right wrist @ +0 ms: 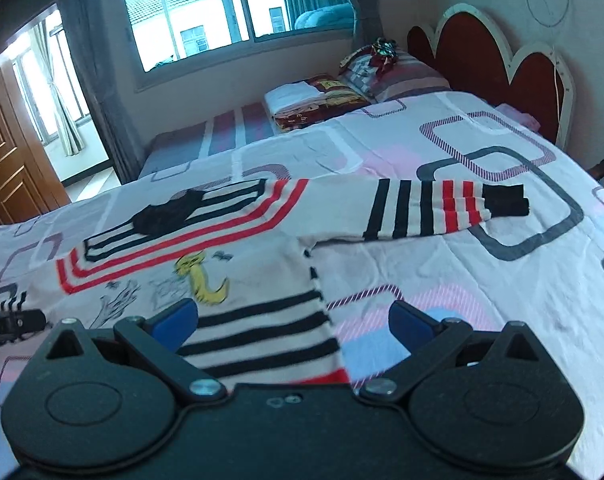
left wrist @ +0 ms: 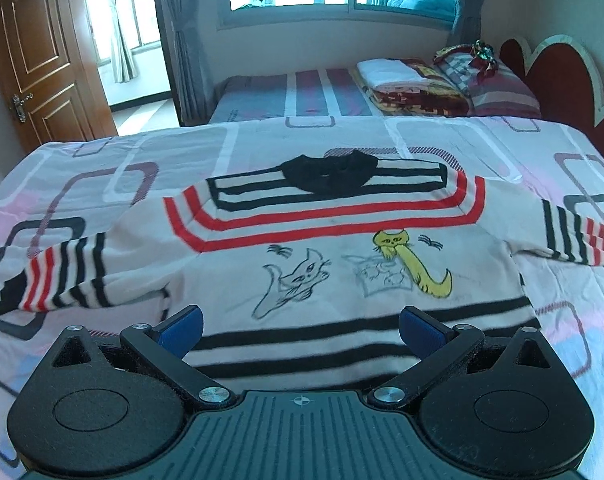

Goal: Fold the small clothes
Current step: 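Reach the right gripper to the black sleeve cuff and grasp it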

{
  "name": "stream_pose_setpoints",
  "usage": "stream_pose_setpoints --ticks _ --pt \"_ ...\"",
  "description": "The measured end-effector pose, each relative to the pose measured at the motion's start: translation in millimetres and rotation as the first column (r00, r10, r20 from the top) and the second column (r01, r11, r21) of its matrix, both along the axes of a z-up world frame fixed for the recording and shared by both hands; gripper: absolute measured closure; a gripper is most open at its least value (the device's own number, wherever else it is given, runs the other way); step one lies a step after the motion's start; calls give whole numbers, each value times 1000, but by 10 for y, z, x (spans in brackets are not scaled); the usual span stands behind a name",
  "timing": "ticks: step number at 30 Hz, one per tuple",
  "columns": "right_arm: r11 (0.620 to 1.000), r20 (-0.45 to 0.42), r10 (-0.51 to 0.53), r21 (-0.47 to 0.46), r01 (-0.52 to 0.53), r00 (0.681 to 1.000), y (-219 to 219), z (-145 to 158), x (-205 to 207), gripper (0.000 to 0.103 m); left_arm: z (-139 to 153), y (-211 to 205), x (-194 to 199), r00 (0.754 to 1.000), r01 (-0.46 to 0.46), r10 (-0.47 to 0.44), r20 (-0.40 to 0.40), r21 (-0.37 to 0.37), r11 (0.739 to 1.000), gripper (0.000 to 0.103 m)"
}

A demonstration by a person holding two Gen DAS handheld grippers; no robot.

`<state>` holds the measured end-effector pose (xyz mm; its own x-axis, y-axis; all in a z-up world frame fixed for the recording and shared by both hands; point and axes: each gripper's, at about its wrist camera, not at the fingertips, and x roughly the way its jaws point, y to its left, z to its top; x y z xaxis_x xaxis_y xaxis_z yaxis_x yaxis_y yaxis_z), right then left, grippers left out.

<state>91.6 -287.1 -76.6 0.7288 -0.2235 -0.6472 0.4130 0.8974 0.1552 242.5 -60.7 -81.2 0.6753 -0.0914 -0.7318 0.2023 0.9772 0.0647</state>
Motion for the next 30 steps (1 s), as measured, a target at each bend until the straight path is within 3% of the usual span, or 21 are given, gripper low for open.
stream_pose_setpoints --ticks 5,8,11,14,16,20,24,30 --pt "996 14 -10 84 8 1000 -511 -151 269 1 -228 -378 276 999 -27 27 -47 -7 1000 0" --pt "981 8 -15 193 13 1000 -924 -295 418 1 -367 -647 408 998 -22 22 -55 -6 1000 0" --pt "936 8 -44 349 38 999 -1328 -478 514 2 -480 -898 498 998 -12 12 -65 7 1000 0" --pt "978 -43 -59 196 66 997 -1431 -541 641 1 -579 -1144 575 997 -2 3 -83 12 1000 0" --pt "987 -31 -37 157 42 999 -1488 -604 704 1 -626 -1278 604 996 9 -8 -86 18 1000 0" --pt "978 -111 -22 202 44 994 -1732 -810 896 1 -697 -1496 677 996 21 -18 -88 33 999 0" --pt "988 -119 -29 149 47 992 -1846 -850 1013 1 -746 -1617 775 996 18 -14 -89 38 999 0" --pt "965 -111 -128 214 149 986 -2316 -951 1032 1 -810 -1698 910 995 6 -1 -96 44 999 0"
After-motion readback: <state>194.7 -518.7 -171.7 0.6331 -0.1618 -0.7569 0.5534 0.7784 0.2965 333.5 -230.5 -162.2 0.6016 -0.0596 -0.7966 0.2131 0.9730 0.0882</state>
